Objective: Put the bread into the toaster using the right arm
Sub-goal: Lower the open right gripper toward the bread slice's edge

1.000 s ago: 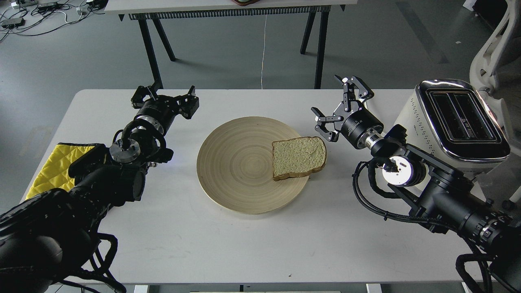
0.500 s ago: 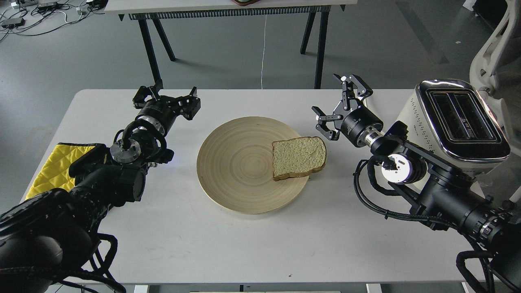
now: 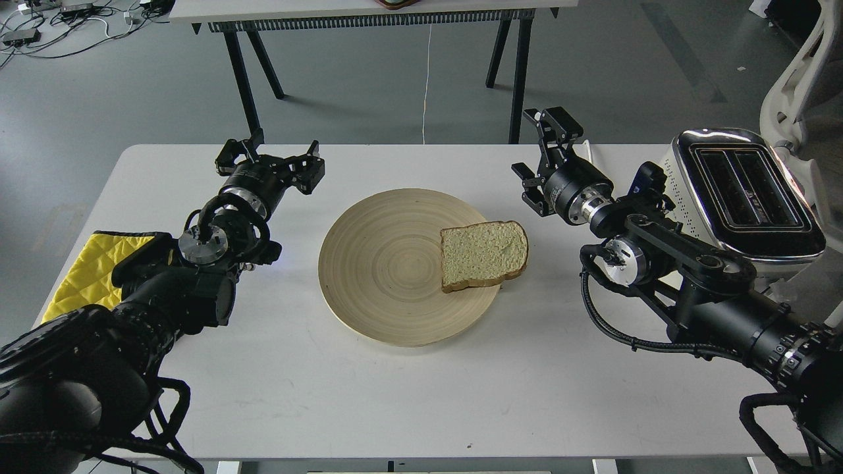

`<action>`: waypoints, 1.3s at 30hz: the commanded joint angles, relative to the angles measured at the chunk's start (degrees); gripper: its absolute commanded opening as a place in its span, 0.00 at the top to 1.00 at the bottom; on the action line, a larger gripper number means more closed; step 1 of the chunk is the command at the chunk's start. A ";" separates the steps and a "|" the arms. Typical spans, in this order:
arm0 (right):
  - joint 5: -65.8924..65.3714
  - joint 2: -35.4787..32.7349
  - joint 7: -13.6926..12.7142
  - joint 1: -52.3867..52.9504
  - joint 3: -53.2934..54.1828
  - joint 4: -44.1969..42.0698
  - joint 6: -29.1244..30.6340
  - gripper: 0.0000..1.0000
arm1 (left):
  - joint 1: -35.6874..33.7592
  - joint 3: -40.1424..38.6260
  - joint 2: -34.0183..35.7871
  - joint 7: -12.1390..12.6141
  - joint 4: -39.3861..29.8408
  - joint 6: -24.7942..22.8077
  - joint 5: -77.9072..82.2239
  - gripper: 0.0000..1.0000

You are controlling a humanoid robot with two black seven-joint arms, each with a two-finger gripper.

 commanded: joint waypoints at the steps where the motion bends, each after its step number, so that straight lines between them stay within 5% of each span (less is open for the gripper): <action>1: -2.02 -2.00 -1.57 0.29 -4.47 2.73 -3.69 0.01 | 0.00 0.00 0.00 -0.01 0.00 0.00 0.00 0.00; 15: -2.02 -9.38 -1.57 -0.41 -15.46 8.54 -8.44 0.01 | 0.00 0.00 0.00 -0.01 0.00 0.00 0.00 0.00; 32: -2.11 -6.48 -1.65 -3.05 -17.75 8.27 -9.50 0.03 | 0.00 0.00 0.00 -0.01 0.00 0.00 0.00 0.00; 39: -2.11 -6.04 -1.66 -3.22 -19.51 8.27 -9.50 0.11 | 0.00 0.00 0.00 -0.01 0.00 0.00 0.00 0.00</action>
